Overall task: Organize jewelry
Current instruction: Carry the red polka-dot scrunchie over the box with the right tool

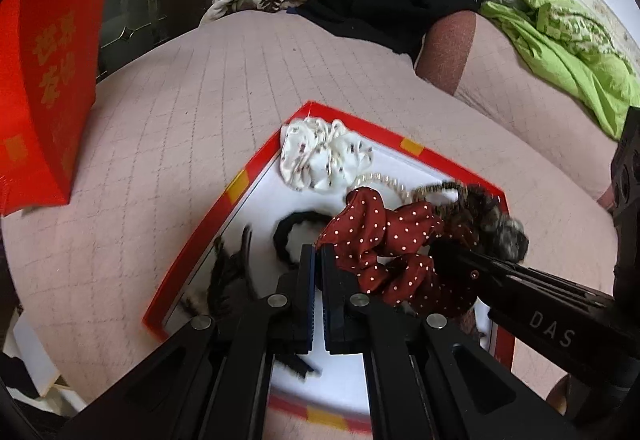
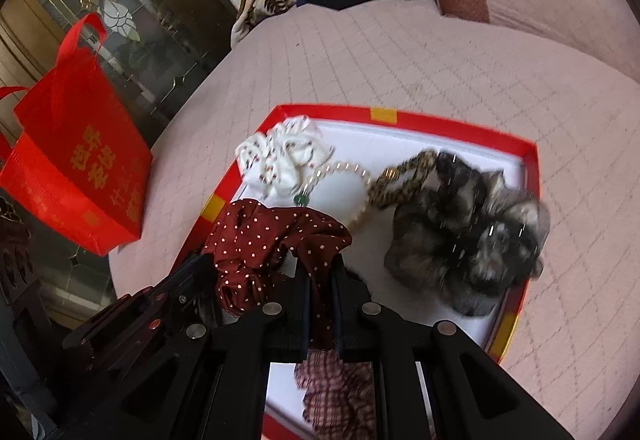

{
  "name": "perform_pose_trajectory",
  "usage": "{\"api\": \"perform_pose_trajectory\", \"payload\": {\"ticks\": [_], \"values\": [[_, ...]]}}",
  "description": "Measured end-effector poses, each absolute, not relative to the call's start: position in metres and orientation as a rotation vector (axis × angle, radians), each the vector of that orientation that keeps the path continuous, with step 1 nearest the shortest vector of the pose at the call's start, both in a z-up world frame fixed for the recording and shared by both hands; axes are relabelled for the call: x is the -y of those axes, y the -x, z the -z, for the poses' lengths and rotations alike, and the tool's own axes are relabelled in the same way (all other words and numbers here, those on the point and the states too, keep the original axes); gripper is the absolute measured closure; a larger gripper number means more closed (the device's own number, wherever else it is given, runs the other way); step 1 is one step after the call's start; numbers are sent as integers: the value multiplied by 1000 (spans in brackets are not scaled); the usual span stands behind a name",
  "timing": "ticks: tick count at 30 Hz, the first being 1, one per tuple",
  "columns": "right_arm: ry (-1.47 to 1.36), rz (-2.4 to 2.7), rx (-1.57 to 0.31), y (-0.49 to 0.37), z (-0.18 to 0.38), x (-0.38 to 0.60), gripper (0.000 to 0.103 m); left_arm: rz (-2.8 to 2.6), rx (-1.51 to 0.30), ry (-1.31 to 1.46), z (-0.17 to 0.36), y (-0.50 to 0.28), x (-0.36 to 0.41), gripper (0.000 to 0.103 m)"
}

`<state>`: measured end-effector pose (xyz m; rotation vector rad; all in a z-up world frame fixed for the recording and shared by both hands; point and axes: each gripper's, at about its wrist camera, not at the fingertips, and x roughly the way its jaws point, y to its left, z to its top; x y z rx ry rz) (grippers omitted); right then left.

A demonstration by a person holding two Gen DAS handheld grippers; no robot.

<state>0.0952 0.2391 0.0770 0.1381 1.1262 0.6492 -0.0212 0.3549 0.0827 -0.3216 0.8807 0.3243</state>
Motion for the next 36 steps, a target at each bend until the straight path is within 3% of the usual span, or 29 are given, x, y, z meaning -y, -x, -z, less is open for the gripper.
{"api": "perform_pose_trajectory", "payload": {"ticks": [13, 36], "values": [[-91, -689, -1154, -58, -64, -246, 92, -414, -926, 238, -87, 60, -340, 100], [-99, -658, -1170, -63, -55, -248, 91, -418, -922, 208, -74, 56, -342, 97]]}}
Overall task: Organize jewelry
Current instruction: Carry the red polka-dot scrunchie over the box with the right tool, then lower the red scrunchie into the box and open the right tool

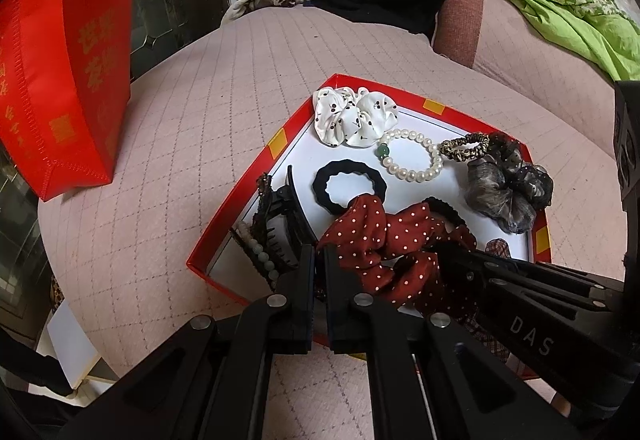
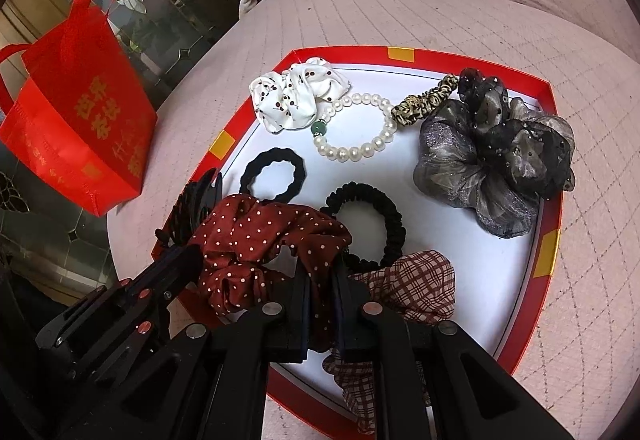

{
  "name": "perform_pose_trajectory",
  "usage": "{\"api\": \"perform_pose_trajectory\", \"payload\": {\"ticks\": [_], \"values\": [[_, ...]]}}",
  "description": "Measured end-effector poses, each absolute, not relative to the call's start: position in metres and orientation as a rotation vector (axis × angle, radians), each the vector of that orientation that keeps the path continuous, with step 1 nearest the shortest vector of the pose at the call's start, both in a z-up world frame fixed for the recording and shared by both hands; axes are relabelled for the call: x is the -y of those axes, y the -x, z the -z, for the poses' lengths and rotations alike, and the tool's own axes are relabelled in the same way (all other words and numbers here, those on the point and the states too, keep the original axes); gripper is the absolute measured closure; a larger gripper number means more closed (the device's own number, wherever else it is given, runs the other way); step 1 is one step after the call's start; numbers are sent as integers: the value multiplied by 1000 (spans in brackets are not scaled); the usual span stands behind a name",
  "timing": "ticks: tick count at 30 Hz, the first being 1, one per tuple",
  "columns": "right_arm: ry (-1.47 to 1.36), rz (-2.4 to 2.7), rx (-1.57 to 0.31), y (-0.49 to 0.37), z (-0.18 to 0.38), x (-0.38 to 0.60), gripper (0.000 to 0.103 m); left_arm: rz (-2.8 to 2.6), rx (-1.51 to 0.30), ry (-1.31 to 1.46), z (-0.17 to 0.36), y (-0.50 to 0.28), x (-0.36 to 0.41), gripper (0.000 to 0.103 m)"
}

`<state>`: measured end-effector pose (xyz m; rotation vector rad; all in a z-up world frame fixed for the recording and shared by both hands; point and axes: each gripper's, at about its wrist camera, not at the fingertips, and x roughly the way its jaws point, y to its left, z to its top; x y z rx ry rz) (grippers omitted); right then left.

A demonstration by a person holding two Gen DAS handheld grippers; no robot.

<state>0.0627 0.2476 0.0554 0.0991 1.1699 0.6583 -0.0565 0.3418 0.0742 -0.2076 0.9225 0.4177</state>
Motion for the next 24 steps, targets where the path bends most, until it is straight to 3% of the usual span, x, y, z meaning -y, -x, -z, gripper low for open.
{"api": "perform_pose_trajectory", "payload": {"ticks": [4, 10, 12, 14, 17, 20, 24], "values": [[-103, -657, -1167, -64, -55, -246, 90, -421, -917, 201, -73, 54, -341, 97], [-109, -641, -1152, -67, -58, -243, 78, -435, -909, 203, -74, 54, -343, 93], [-114, -639, -1144, -67, -61, -241, 76, -441, -903, 208, -75, 55, -344, 85], [-118, -636, -1135, -68, -65, -240, 75, -450, -892, 205, -77, 56, -344, 68], [-131, -630, -1126, -67, -69, -237, 66, -457, -868, 207, -82, 59, -344, 55], [-155, -624, -1119, -68, -73, -231, 64, -467, -854, 224, -85, 61, -347, 44], [-175, -617, -1100, -67, -82, -223, 63, -474, -826, 248, -90, 65, -350, 42]]}}
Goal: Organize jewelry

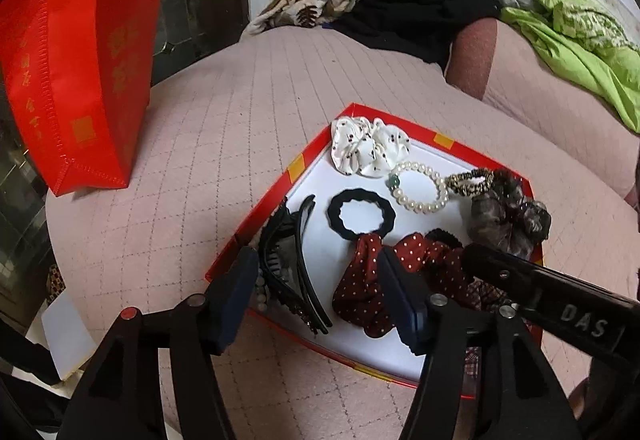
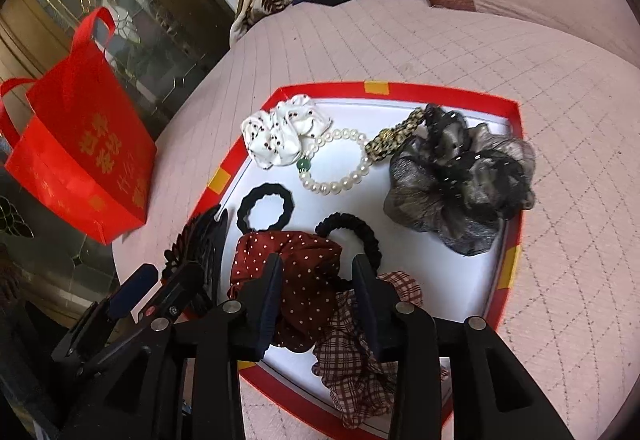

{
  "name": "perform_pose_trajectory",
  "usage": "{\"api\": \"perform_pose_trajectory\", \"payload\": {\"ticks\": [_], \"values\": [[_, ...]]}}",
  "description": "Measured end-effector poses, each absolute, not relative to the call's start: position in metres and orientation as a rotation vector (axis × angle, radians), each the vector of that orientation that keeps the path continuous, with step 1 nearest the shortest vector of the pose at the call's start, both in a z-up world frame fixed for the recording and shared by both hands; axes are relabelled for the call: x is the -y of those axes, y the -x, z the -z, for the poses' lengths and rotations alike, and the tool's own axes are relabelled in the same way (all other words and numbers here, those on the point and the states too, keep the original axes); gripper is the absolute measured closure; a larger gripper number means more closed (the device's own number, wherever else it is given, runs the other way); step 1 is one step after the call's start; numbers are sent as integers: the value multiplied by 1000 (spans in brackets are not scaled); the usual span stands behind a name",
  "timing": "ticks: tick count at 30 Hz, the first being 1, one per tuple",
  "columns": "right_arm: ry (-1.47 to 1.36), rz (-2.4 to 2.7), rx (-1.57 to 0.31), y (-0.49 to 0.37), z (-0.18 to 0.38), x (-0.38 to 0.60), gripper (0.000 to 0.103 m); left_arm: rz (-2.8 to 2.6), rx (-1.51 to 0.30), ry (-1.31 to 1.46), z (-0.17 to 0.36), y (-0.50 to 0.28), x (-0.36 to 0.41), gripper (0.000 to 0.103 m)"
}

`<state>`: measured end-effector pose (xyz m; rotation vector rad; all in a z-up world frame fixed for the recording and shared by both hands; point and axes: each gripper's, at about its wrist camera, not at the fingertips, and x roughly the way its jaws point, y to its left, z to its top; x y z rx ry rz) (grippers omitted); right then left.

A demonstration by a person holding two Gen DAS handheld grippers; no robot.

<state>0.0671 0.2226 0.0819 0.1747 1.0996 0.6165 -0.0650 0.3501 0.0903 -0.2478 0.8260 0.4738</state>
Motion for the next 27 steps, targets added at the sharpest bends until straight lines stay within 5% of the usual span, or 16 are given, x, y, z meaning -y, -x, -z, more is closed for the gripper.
{"api": "perform_pose_trajectory", "payload": {"ticks": [10, 19, 27], "values": [[-162, -559, -996, -50, -115, -186, 61, -531, -748, 196, -101, 74, -345, 39], [-53, -407, -866, -1, -148, -120, 52, -695, -472, 62, -153, 119, -304, 3], [-43, -274, -821, 45, -165, -59, 46, -625, -385, 54, -203, 166, -255, 1]]}}
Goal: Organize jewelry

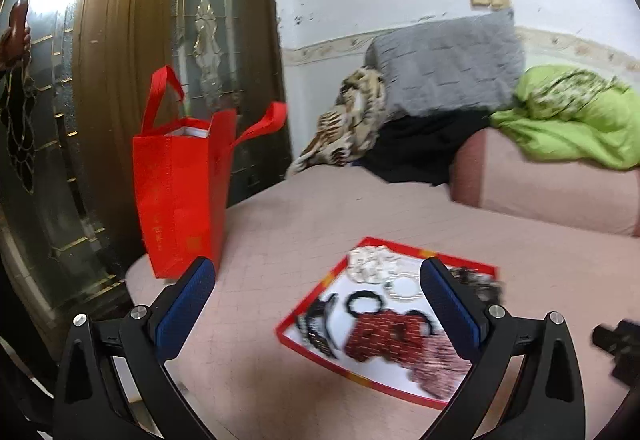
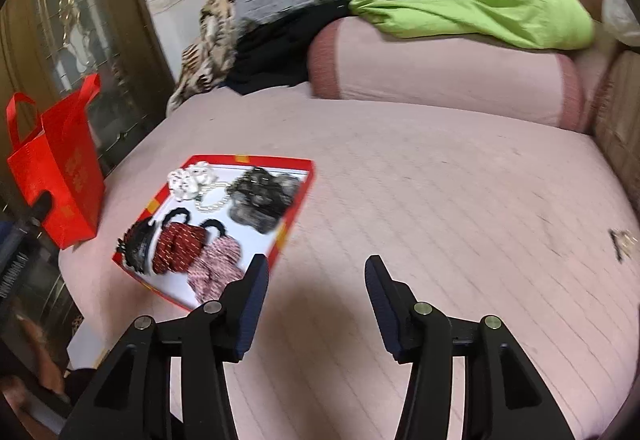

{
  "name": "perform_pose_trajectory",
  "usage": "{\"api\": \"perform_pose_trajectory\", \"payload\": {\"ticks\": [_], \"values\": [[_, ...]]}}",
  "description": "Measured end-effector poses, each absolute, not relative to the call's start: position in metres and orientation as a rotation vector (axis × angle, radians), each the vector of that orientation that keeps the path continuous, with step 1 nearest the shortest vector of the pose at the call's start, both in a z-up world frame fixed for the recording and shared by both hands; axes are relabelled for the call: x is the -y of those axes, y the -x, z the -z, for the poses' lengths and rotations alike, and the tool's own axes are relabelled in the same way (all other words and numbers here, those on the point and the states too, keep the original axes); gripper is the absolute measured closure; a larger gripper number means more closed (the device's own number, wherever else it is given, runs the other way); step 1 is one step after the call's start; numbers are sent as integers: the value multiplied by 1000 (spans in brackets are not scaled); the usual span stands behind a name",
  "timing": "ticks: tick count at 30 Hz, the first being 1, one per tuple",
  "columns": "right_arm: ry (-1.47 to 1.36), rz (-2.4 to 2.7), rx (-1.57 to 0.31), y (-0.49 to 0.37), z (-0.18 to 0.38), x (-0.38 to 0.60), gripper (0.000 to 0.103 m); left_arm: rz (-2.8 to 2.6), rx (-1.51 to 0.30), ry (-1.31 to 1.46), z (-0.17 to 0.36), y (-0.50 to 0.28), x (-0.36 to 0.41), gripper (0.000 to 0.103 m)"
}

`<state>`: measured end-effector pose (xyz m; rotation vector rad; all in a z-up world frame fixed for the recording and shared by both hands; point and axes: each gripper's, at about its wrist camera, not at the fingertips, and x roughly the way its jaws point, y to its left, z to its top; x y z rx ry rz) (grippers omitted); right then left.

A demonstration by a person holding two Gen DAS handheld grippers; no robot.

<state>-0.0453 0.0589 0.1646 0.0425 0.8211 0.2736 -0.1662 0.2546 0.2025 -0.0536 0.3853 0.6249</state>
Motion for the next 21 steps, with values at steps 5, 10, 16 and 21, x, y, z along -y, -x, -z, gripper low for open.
{"api": "perform_pose_trajectory", "payload": {"ticks": [5, 10, 16, 21], "values": [[-13, -209, -803, 71, -164, -34, 40, -522, -343, 194, -209, 192, -236, 0], [30, -161, -775, 90, -165, -21, 39, -492, -441, 182, -200, 189, -216, 0], [69, -142, -754, 104, -162, -15, 33, -426, -572, 168, -179, 185, -192, 0], [95, -155, -773, 109, -156, -22, 33, -377, -639, 172, -167, 181, -180, 0]]}}
